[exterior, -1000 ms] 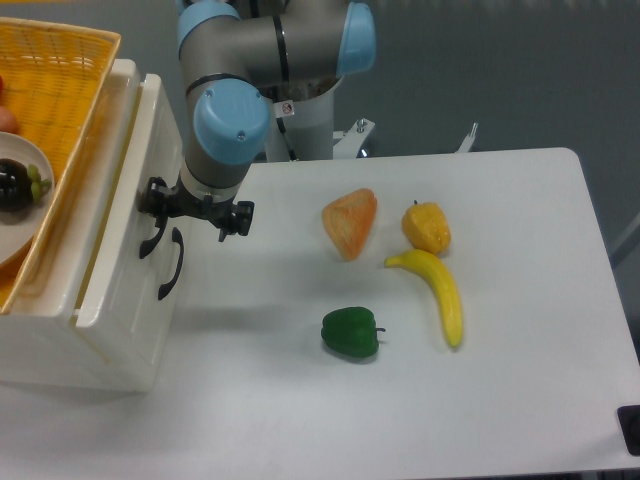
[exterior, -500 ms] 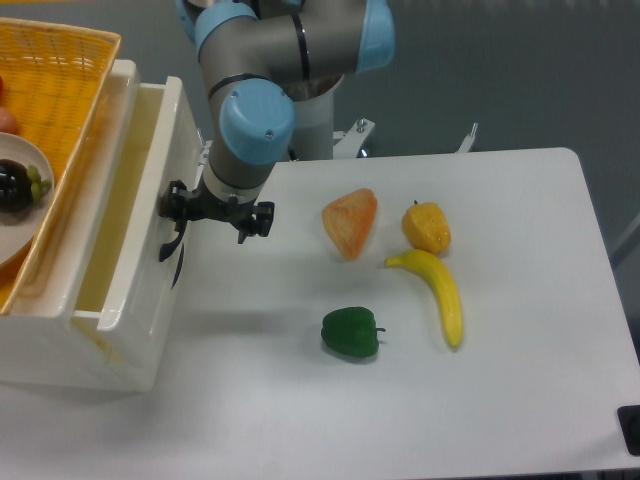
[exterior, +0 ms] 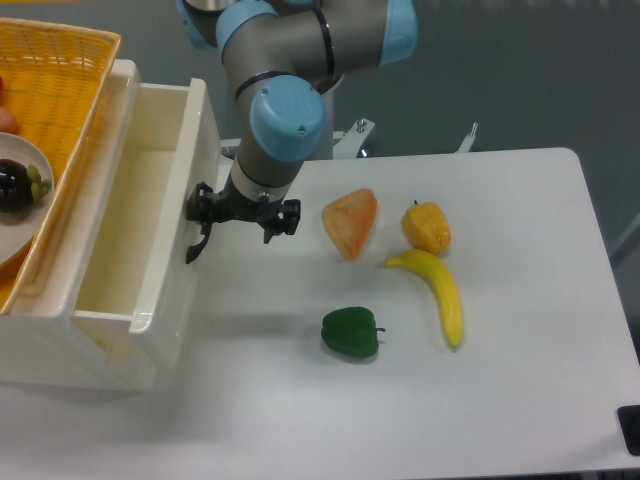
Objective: Slide open the top white drawer
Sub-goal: 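Pull the top drawer outward by its handle, away from the cabinet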
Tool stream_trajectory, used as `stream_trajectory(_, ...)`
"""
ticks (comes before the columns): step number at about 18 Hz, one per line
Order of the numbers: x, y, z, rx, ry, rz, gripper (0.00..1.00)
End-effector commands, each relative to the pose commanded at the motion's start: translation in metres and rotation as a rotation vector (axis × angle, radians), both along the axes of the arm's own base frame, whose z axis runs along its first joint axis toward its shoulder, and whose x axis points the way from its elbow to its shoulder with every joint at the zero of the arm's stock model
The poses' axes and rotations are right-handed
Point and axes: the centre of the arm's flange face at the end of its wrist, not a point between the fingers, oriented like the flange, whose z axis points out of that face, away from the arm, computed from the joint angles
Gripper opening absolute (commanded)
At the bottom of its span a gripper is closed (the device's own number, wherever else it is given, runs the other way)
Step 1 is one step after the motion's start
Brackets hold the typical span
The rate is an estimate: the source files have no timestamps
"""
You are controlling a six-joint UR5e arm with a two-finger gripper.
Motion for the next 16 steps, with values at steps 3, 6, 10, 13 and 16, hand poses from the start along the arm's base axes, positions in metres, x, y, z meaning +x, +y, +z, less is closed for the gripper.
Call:
stream_trajectory(3,-0.010,-0.006,0.003,0.008,0.003,0.001,1.00)
stream_trajectory(6,-0.015,-0.011,0.004,0.014,0.004,-0.019,1.00)
stream_trajectory(10,-0.024,-0.017,0.005,0.006,0.020,-0.036,1.00)
stream_trajectory(13,-0.029,-0.020,0.006,0.010,0.029,-0.048,1.00)
stream_trajectory(16,-0.035,-0.022,0.009,0.020,0.037,-0.057,1.00)
